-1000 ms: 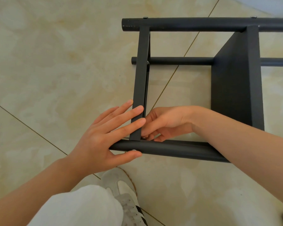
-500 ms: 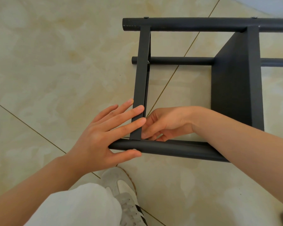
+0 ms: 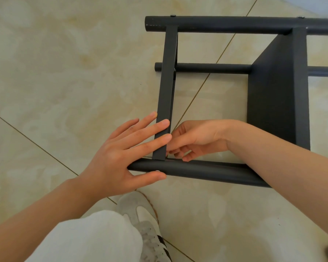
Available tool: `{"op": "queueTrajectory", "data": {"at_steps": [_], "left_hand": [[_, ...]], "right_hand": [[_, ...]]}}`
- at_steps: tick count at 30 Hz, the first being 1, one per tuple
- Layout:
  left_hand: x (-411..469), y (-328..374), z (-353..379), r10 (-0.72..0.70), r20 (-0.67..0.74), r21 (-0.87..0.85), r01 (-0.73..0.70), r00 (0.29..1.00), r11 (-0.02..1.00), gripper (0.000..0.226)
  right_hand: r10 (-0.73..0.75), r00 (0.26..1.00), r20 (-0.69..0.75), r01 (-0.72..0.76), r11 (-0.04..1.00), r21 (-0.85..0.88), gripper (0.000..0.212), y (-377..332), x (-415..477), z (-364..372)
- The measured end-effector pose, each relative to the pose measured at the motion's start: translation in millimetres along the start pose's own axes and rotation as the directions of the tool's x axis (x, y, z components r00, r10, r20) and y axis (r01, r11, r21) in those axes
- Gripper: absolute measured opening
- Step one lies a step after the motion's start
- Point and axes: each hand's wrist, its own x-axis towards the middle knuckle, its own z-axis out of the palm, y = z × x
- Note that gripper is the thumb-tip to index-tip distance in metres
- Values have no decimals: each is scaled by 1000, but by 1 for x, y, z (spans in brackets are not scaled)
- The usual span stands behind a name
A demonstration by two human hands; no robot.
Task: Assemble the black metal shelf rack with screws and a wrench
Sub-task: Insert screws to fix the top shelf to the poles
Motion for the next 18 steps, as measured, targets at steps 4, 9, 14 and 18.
{"op": "queueTrajectory", "data": {"at_steps": [4,9,14,18], "left_hand": [[0,0,1,0,-4,3,0,1000,1000,59],[0,0,0,-5,5,2,5,1000,1000,59],[0,1,0,-5,-3,1,5,1000,1000,58],[0,1,1,-5,-12,-2,5,1000,1000,57]], "right_hand": [[-62,997,55,63,998,-1,40,2,1,2],[17,999,-27,-18,999,-33,29,1,2,4],[-48,999,13,47,998,29,26,1,-1,3],[-40,999,-36,42,998,46,14,1,4,7]]}}
